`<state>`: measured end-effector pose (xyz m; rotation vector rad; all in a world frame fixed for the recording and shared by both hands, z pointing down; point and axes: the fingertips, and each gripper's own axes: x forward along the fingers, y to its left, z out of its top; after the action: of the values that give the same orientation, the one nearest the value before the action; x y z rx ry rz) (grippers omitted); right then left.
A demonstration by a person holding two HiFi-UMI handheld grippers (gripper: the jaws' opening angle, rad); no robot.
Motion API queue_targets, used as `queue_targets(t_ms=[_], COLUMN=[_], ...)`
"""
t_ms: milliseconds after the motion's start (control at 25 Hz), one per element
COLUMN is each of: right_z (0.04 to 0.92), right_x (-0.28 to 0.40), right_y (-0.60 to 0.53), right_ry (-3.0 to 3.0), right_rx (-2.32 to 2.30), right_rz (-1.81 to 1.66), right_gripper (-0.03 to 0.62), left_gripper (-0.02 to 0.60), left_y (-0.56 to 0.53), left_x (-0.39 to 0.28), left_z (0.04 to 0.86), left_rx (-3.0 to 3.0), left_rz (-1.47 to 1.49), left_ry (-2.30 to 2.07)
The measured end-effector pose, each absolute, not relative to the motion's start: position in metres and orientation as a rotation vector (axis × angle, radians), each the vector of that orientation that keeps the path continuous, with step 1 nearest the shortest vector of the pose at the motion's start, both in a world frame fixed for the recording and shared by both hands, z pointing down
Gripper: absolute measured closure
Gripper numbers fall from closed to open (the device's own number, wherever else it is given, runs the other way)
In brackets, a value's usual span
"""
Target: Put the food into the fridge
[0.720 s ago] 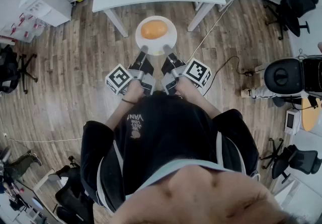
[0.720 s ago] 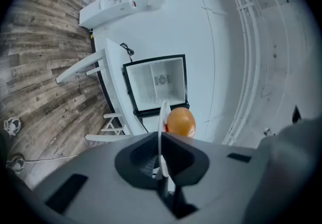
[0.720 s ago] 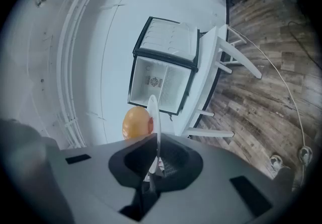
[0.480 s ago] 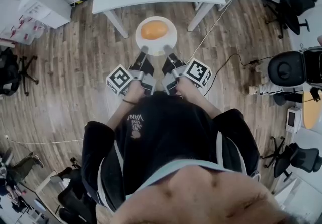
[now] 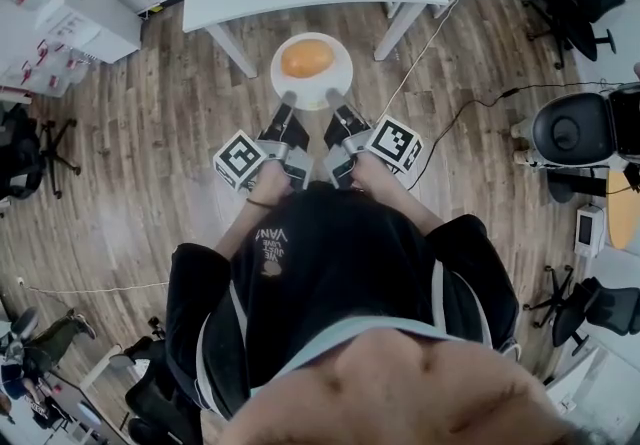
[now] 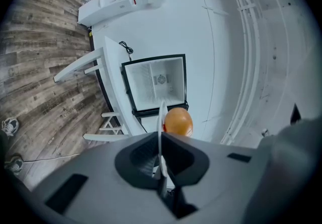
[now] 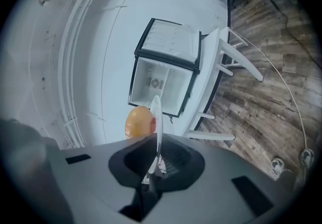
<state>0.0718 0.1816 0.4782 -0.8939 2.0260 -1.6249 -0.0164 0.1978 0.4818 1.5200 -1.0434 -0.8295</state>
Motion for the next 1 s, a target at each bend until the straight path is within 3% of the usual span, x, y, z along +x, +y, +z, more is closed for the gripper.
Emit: queue_targets(t_ms=[1000], right_z=[0.482], right_x=[0.011], right_y=[0.135], right_ry=[1.995], right_rx=[-0.979], right_rz=[-1.591], right_gripper=[0.574], left_gripper=[0.554], left_y=[0.146], left_x=[-0.078], left_z=[0.488], left_rx=[1.522], left_rz=[-0.8], left_ry=[-0.975])
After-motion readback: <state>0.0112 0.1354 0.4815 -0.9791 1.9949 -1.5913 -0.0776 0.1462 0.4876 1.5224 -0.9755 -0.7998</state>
